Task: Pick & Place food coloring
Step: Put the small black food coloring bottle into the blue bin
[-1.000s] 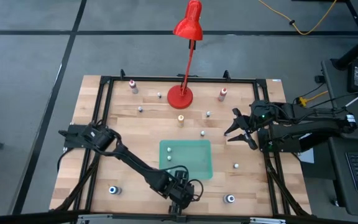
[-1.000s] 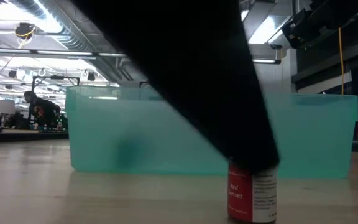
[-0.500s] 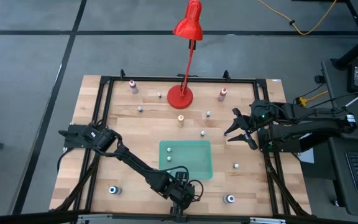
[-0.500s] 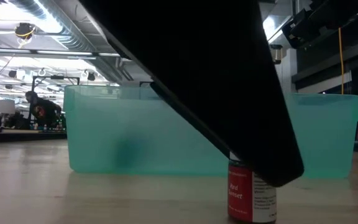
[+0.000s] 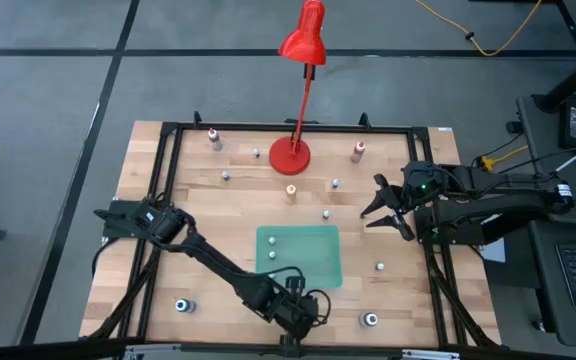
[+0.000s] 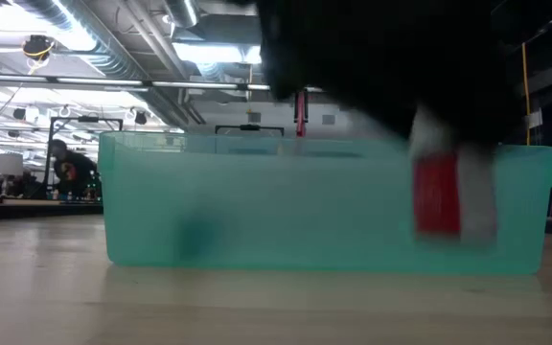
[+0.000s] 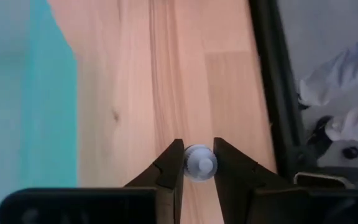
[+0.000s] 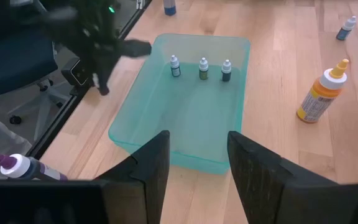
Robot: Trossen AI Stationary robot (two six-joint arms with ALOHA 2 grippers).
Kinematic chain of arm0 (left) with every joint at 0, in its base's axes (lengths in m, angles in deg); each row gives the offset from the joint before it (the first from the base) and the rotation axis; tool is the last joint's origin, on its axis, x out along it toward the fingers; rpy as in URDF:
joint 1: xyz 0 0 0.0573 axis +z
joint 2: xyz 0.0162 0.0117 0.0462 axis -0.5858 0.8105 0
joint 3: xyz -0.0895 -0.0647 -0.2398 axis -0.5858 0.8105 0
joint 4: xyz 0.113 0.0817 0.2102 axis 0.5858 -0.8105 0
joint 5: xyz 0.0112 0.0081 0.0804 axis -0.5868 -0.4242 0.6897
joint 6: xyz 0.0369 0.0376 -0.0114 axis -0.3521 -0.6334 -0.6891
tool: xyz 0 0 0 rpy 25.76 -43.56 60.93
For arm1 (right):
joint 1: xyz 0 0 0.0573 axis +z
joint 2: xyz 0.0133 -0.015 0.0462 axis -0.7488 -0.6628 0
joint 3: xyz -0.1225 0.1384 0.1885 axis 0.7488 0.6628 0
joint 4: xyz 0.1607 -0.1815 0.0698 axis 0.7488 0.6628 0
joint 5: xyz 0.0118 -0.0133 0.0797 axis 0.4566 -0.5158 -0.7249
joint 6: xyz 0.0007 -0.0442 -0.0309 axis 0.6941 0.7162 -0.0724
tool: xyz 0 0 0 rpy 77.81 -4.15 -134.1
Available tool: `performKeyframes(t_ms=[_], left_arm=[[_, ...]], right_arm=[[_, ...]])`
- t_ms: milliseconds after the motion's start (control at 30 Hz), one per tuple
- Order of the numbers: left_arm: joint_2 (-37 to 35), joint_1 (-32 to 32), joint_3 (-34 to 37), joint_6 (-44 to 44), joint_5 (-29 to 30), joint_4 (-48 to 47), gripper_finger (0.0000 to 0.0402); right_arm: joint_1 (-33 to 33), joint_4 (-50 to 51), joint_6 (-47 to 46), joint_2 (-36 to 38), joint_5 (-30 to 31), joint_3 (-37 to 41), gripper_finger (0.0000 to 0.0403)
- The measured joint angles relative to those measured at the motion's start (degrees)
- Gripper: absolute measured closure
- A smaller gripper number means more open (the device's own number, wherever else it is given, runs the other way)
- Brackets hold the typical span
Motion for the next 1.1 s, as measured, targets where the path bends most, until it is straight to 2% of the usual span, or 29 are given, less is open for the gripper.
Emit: performKeyframes(t_ms=[400,533,733,900,1100], left_arm=[[-0.3,-1.0,-28.9,-2.5,5.4,-34.9,0.0341],[-5.7,-0.6,-26.0,0.8,7.1,-38.4,0.0341],[-12.1,0.4,-26.0,6.8,13.5,-47.3,0.0341],[-16.1,2.4,-26.0,9.8,13.5,-47.8,0.0341],[-17.7,6.8,-26.0,10.7,13.4,-47.8,0.0341]], right_arm=[[0.0,0.0,0.1,0.0,0.0,0.0,0.024],[0.0,0.0,0.2,0.0,0.0,0.0,0.024],[0.0,0.0,0.2,0.0,0.0,0.0,0.024],[0.0,0.0,0.2,0.0,0.0,0.0,0.024],[0.0,0.0,0.2,0.0,0.0,0.0,0.024]])
